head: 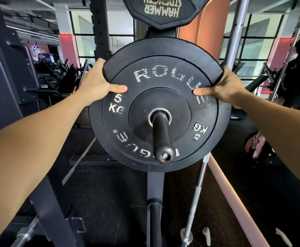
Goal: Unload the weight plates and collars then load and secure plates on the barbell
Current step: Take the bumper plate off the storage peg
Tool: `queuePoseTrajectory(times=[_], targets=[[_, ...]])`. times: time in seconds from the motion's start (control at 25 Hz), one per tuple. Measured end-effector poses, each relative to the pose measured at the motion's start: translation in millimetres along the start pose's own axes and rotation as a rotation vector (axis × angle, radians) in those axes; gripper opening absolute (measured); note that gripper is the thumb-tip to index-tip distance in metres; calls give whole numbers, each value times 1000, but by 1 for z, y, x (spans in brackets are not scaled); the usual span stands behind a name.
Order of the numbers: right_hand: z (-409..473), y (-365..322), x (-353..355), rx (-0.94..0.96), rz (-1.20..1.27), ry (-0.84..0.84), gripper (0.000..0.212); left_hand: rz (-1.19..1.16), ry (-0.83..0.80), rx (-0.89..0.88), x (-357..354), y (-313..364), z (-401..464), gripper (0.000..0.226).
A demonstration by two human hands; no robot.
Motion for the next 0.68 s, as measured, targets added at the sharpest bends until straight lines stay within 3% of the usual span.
queuePoseTrajectory(times=[0.44, 0.56, 0.68], targets=[[8, 4, -2, -6, -7, 55, 82, 70, 56, -39, 3, -8, 8, 81], [5, 8, -3, -56, -46, 21, 89, 134, 54, -8, 1, -7, 3, 86], [-2, 10, -4, -102, -235, -47, 102, 276, 15, 47, 1, -3, 0, 94]])
Point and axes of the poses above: each hand's wrist, its own z-axis towards the middle knuckle, its own x-axis out of the back of the hand, y = z × x, the point moved 10 cm from there along z, towards the middle knuckle, and after that the axes turned 15 degrees about -z, right-handed, at the moved point
